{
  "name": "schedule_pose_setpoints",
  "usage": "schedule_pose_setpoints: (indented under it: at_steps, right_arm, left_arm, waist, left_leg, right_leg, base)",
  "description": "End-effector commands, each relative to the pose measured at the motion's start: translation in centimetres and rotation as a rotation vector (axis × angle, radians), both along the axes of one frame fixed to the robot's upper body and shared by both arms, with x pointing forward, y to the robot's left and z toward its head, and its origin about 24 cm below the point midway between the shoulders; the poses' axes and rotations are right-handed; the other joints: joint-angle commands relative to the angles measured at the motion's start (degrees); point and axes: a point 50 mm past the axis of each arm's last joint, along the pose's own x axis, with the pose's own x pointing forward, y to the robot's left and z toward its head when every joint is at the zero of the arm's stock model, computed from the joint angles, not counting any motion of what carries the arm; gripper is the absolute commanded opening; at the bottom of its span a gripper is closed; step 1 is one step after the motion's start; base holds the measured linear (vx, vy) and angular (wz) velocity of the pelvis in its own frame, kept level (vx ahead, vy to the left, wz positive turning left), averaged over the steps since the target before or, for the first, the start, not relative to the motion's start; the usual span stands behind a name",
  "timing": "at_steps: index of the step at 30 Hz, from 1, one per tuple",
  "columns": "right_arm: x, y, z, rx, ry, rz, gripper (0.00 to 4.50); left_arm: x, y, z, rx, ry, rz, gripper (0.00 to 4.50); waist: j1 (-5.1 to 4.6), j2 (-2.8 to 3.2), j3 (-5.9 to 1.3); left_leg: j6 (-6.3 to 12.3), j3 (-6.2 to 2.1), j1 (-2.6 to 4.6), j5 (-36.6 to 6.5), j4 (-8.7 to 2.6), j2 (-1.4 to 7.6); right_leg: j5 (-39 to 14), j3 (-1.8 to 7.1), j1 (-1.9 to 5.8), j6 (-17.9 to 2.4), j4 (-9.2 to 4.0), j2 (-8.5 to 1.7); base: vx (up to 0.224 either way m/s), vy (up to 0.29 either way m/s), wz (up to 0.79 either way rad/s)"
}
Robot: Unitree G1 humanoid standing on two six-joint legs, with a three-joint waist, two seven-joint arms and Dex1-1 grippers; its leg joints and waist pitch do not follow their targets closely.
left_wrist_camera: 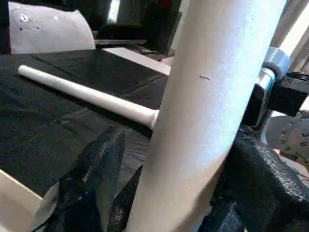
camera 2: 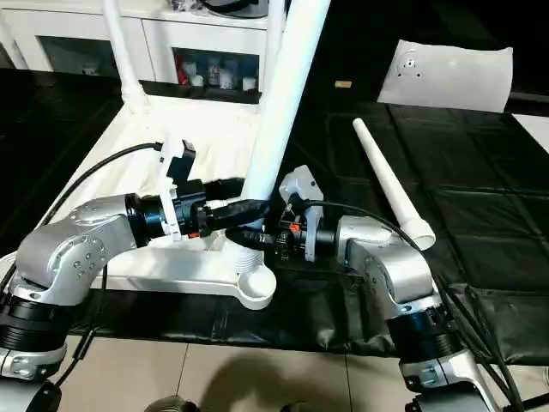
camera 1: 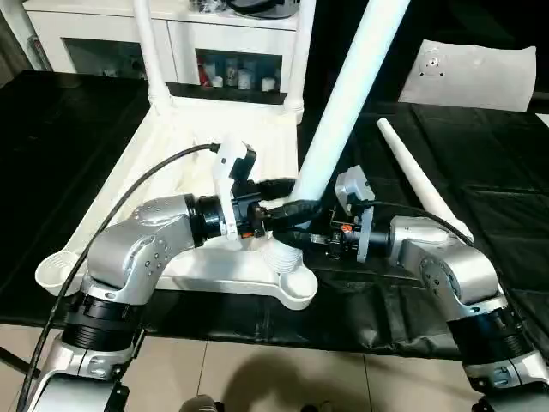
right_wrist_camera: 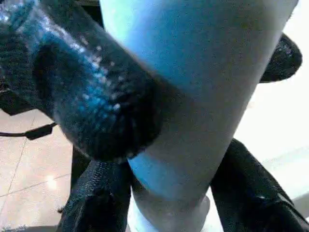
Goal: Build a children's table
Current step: Pick table leg
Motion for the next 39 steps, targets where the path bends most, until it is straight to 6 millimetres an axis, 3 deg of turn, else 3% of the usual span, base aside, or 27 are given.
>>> schedule_pose_setpoints:
  at_steps: [1,4,5,9,12,16,17,20,22,23,34,35,39]
  right_arm:
    - [0.1,0.2,0.9,-0.007,-0.055,0.016,1.87]
    - [0.1,0.2,0.8,-0.009,-0.056,0.018,1.87]
    - [0.1,0.2,0.8,-0.009,-0.056,0.018,1.87]
    - [0.1,0.2,0.8,-0.011,-0.06,0.018,1.87]
    - [0.2,0.3,0.9,-0.011,-0.064,0.017,1.87]
    - [0.2,0.3,0.9,-0.011,-0.066,0.016,1.87]
    - [0.2,0.3,0.9,-0.011,-0.067,0.014,1.87]
    - [0.3,0.2,0.9,-0.012,-0.072,0.004,1.87]
    - [0.3,0.2,0.9,-0.012,-0.072,0.002,1.87]
    - [0.3,0.2,1.0,-0.012,-0.073,0.001,1.87]
    - [0.9,0.1,1.2,0.01,-0.074,-0.075,1.87]
    - [1.1,0.1,1.4,0.022,-0.07,-0.096,2.22]
    - [1.6,-0.1,1.9,0.077,-0.083,-0.161,2.57]
  left_arm:
    - [0.4,0.2,0.0,0.017,-0.014,0.036,3.83]
    - [0.3,0.1,0.3,-0.051,-0.004,0.03,4.09]
    - [0.3,0.0,0.3,-0.065,0.001,0.027,3.62]
    - [0.2,0.0,0.3,-0.101,0.013,0.021,3.68]
    - [0.2,-0.1,0.2,-0.108,0.022,0.019,3.15]
    - [0.2,-0.2,0.1,-0.109,0.023,0.011,3.16]
    - [0.1,-0.2,0.0,-0.11,0.025,0.005,2.67]
    - [0.0,-0.1,0.0,-0.119,0.032,0.002,2.86]
    - [0.1,-0.1,0.0,-0.12,0.032,0.006,2.66]
    - [0.1,0.0,0.0,-0.122,0.031,0.013,2.29]
    - [1.2,0.8,0.8,-0.203,0.034,0.144,2.07]
    - [1.4,1.0,0.9,-0.207,0.037,0.169,2.06]
    - [2.3,1.5,1.1,-0.207,0.045,0.262,2.06]
  waist:
    - [-0.07,-0.33,-4.38]
    - [0.01,-0.36,-4.43]
    - [0.03,-0.3,-4.41]
    - [0.03,-0.45,-4.33]
    - [0.0,-0.41,-4.38]
    - [0.01,-0.41,-4.38]
    - [0.01,-0.4,-4.4]
    - [0.0,-0.39,-4.37]
    - [-0.03,-0.41,-4.39]
    - [-0.07,-0.51,-4.37]
    - [-0.1,-0.41,-4.4]
    - [-0.11,-0.44,-4.36]
    - [-0.21,-0.42,-4.39]
  left_leg:
    - [0.3,-0.32,0.57,-8.9,-3.55,1.7]
    - [0.45,-0.26,0.62,-8.59,-3.49,1.71]
    - [0.54,-0.23,0.59,-8.37,-3.49,1.68]
    - [0.66,-0.24,0.62,-9.08,-3.5,1.65]
    - [0.72,-0.29,0.57,-8.77,-3.49,1.69]
    - [0.75,-0.26,0.59,-8.72,-3.49,1.67]
    - [0.79,-0.28,0.57,-8.62,-3.49,1.69]
    - [0.71,-0.29,0.6,-8.69,-3.53,1.73]
    - [0.74,-0.27,0.63,-8.7,-3.51,1.72]
    - [0.78,-0.27,0.57,-8.71,-3.51,1.7]
    - [0.72,-0.25,0.57,-8.55,-3.49,1.69]
    - [0.68,-0.22,0.65,-8.94,-3.47,1.67]
    - [0.39,-0.25,0.62,-8.84,-3.45,1.6]
  right_leg:
    - [-15.0,2.39,3.03,-8.99,-4.18,-3.7]
    - [-14.82,2.41,2.98,-9.1,-4.18,-3.75]
    - [-14.31,2.39,3.0,-9.5,-4.18,-3.75]
    - [-15.6,2.36,2.95,-9.21,-4.32,-3.76]
    - [-15.4,2.35,2.97,-8.97,-4.25,-3.71]
    - [-15.32,2.38,2.96,-9.09,-4.25,-3.72]
    - [-15.04,2.37,2.97,-9.09,-4.21,-3.72]
    - [-15.14,2.36,2.96,-9.22,-4.16,-3.75]
    - [-15.05,2.36,2.95,-9.16,-4.19,-3.7]
    - [-15.1,2.37,2.98,-9.13,-4.18,-3.71]
    - [-14.21,2.34,2.98,-9.54,-4.14,-3.67]
    - [-14.81,2.34,2.93,-9.46,-4.26,-3.68]
    - [-15.19,2.31,2.94,-8.9,-4.24,-3.57]
  base:
    - [0.0,0.0,0.0]
    - [0.0,0.0,0.0]
    - [0.0,0.0,0.0]
    - [0.0,0.0,0.0]
    - [0.0,0.0,0.0]
    - [0.0,0.0,0.0]
    - [0.0,0.0,0.0]
    - [0.0,0.0,0.0]
    - [0.0,0.0,0.0]
    - [0.0,0.0,0.0]
    - [0.0,0.0,0.0]
    - [0.0,0.0,0.0]
    - [0.0,0.0,0.0]
